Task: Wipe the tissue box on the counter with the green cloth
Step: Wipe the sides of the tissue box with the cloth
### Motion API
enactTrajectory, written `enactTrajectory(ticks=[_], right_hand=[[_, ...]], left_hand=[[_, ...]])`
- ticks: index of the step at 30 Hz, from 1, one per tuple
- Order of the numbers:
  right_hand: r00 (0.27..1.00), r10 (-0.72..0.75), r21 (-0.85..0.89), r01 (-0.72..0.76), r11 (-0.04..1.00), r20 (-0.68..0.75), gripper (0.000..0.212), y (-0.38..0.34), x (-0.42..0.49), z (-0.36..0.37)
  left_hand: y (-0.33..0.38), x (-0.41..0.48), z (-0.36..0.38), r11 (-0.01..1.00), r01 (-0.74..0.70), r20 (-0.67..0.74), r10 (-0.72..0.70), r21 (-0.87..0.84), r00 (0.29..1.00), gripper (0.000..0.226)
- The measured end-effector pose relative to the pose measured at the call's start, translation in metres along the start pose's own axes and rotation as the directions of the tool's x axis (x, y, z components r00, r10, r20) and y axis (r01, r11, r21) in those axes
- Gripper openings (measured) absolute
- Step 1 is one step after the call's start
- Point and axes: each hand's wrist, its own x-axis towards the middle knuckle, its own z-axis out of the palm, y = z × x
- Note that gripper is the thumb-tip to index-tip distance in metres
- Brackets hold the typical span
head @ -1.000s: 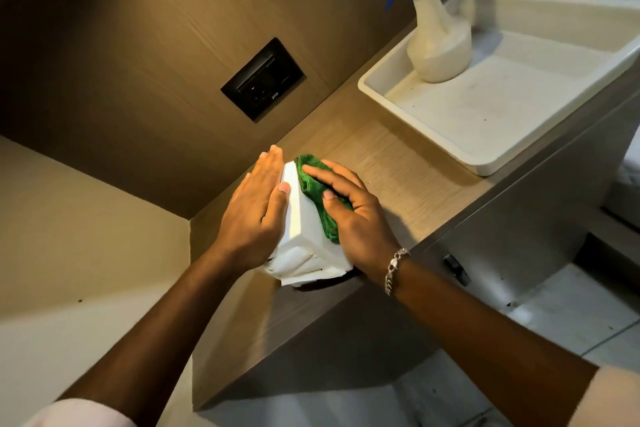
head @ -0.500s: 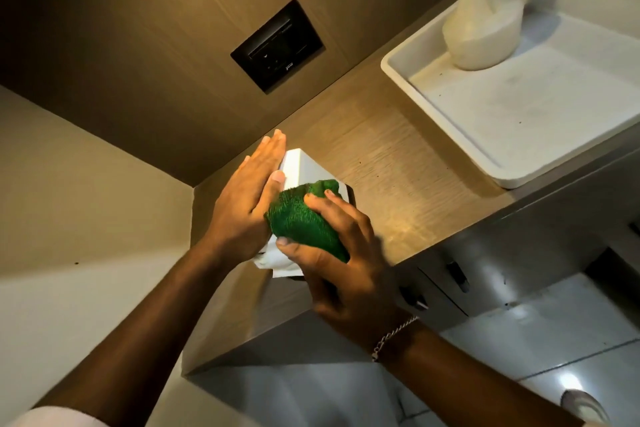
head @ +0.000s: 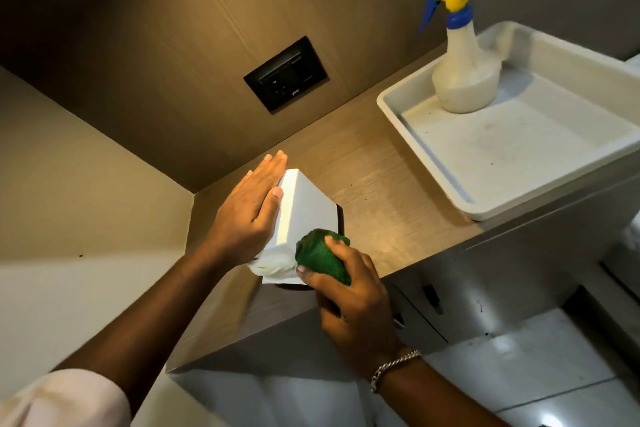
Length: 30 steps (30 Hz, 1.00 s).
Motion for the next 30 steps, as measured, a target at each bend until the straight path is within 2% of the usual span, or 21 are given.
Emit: enactTrajectory(ticks=[3, 6, 9, 12, 14, 17, 20, 23, 26, 30], right_hand=[[0.992, 0.07, -0.043, -0.066, 0.997, 0.101, 0.036, -0.011, 0.002, -0.013], [0.959, 0.157, -0.159, -0.122, 0.98, 0.234, 0.032, -0.026, 0.014, -0.03], [0.855, 0.29, -0.319, -0.157, 0.935, 0.43, 0.033, -0.041, 0.031, -0.048], [0.765, 0.332, -0.459, -0.055, 0.887, 0.551, 0.029, -0.047, 0.043, -0.062], [0.695, 0.372, -0.476, -0.048, 0.878, 0.616, 0.024, -0.043, 0.045, -0.071], [0.729, 0.38, -0.398, -0.16, 0.903, 0.569, 0.017, -0.042, 0.058, -0.094], [0.846, 0.312, -0.253, -0.218, 0.943, 0.432, 0.021, -0.052, 0.084, -0.109], [0.904, 0.198, -0.105, -0.171, 0.98, 0.378, 0.03, -0.07, 0.109, -0.107], [0.884, 0.179, -0.17, -0.116, 0.979, 0.431, 0.05, -0.085, 0.127, -0.096], [0.82, 0.161, -0.278, -0.002, 0.961, 0.549, 0.045, -0.101, 0.119, -0.093]], left_hand=[[-0.001, -0.001, -0.001, 1.0, -0.008, -0.007, 0.008, 0.023, 1.0, 0.058], [-0.002, -0.001, -0.001, 0.999, 0.006, 0.006, -0.006, 0.034, 1.0, 0.057], [0.003, -0.002, -0.003, 0.999, 0.021, 0.02, -0.022, 0.044, 1.0, 0.06], [0.007, -0.007, -0.004, 0.997, 0.054, 0.015, -0.055, 0.049, 0.998, 0.061], [0.006, -0.006, -0.002, 0.996, 0.076, 0.029, -0.077, 0.048, 0.997, 0.061], [0.007, -0.007, -0.005, 0.996, 0.072, 0.03, -0.073, 0.053, 0.997, 0.062], [0.005, -0.007, -0.004, 0.996, 0.084, 0.025, -0.084, 0.022, 0.996, 0.063], [0.002, -0.006, -0.004, 0.995, 0.097, -0.008, -0.097, -0.034, 0.995, 0.062], [0.0, -0.004, -0.005, 0.991, 0.102, -0.048, -0.107, -0.092, 0.993, 0.061], [-0.001, -0.003, -0.004, 0.989, 0.098, -0.052, -0.104, -0.109, 0.993, 0.057]])
